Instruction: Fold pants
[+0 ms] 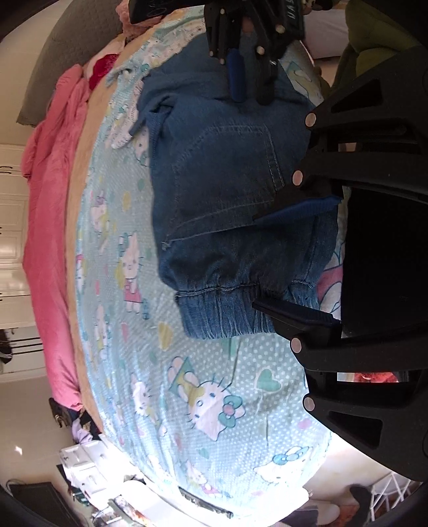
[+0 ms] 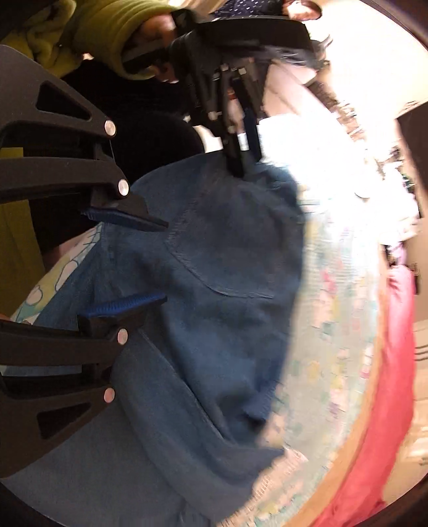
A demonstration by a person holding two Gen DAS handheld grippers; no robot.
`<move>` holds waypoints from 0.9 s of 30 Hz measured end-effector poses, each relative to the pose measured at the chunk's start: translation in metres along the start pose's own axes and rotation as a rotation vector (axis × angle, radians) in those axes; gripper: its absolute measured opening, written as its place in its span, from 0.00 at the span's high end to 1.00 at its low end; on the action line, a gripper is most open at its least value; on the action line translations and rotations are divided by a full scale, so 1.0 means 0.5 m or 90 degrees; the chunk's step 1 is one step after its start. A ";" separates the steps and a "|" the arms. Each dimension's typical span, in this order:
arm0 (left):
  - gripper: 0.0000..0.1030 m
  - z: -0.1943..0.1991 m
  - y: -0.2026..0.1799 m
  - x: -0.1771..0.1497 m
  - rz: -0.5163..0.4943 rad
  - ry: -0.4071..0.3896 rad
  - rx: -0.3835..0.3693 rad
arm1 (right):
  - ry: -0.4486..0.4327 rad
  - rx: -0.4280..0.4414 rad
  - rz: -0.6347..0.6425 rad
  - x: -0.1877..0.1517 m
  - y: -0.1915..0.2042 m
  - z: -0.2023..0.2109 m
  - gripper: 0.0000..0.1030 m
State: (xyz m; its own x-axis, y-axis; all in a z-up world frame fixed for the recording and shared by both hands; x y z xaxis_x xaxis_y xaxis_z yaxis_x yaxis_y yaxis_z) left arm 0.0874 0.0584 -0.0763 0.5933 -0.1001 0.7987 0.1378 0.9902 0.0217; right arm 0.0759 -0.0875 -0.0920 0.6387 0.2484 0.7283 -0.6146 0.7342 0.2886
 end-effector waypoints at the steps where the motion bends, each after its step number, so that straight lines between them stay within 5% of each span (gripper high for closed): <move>1: 0.63 0.010 0.001 0.008 0.005 -0.008 0.002 | -0.017 -0.007 0.001 0.014 -0.005 0.017 0.54; 11: 0.56 0.080 -0.041 0.085 0.026 -0.060 -0.043 | -0.108 -0.118 -0.054 0.119 -0.162 0.115 0.45; 21: 0.56 0.008 -0.215 0.073 0.001 0.007 -0.188 | -0.096 -0.175 -0.082 0.207 -0.321 0.094 0.38; 27: 0.56 -0.062 -0.329 0.036 -0.031 0.067 -0.257 | -0.032 -0.205 -0.061 0.236 -0.368 -0.014 0.36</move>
State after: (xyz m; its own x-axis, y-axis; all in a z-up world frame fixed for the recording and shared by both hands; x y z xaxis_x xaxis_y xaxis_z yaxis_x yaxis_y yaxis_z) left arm 0.0999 -0.1093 -0.0840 0.6534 -0.1759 0.7363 0.4551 0.8685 -0.1963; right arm 0.2677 -0.1891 -0.0634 0.6578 0.1436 0.7394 -0.3706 0.9163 0.1517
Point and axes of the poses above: each gripper's, at about its wrist camera, not at the fingertips, and z roughly against the way its jaws point, y to its left, x to its top, the point moved 8 cm from there along -z, roughly the way its jaws point, and after that the axes turned 14 degrees about -y, right-handed, at the moved point
